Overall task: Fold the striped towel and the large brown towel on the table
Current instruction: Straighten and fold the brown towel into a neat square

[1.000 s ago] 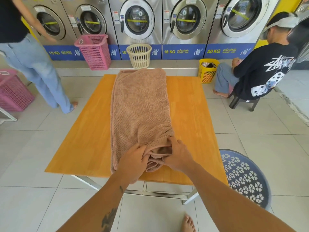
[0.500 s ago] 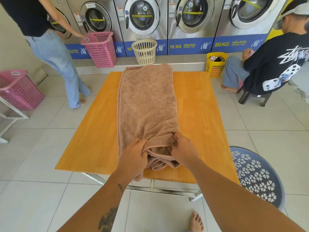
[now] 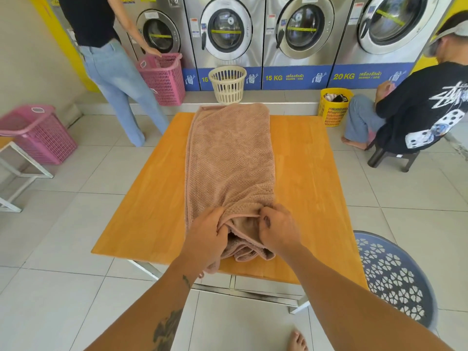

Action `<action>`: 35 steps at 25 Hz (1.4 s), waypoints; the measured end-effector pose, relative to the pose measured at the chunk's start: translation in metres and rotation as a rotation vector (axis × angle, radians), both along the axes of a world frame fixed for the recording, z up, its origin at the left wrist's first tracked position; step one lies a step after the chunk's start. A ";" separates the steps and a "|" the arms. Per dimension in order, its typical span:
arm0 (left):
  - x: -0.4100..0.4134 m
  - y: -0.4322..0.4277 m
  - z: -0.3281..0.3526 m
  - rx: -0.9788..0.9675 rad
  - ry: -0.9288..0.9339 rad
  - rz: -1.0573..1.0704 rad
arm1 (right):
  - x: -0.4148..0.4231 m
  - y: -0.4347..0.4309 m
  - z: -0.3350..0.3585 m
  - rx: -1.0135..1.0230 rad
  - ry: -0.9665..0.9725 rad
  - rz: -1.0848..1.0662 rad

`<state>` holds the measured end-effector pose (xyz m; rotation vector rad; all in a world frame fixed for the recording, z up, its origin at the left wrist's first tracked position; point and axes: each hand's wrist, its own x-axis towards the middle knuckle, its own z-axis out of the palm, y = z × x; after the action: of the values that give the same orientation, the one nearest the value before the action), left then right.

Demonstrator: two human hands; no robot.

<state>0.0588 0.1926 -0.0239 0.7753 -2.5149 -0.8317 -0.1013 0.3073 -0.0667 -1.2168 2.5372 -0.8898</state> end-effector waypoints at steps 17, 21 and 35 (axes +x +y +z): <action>0.006 0.013 -0.040 0.154 -0.381 -0.207 | 0.015 0.083 0.021 0.378 -0.237 0.160; 0.047 0.013 -0.055 -0.045 -0.271 -0.101 | 0.028 0.082 0.014 0.226 -0.251 0.019; 0.111 -0.089 -0.052 -0.280 -0.616 0.096 | 0.015 0.058 -0.003 0.592 0.297 0.205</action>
<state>0.1694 0.1038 -0.0754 1.1778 -2.9913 -0.2059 -0.0859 0.3649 -0.0697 -1.4310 2.5354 0.1029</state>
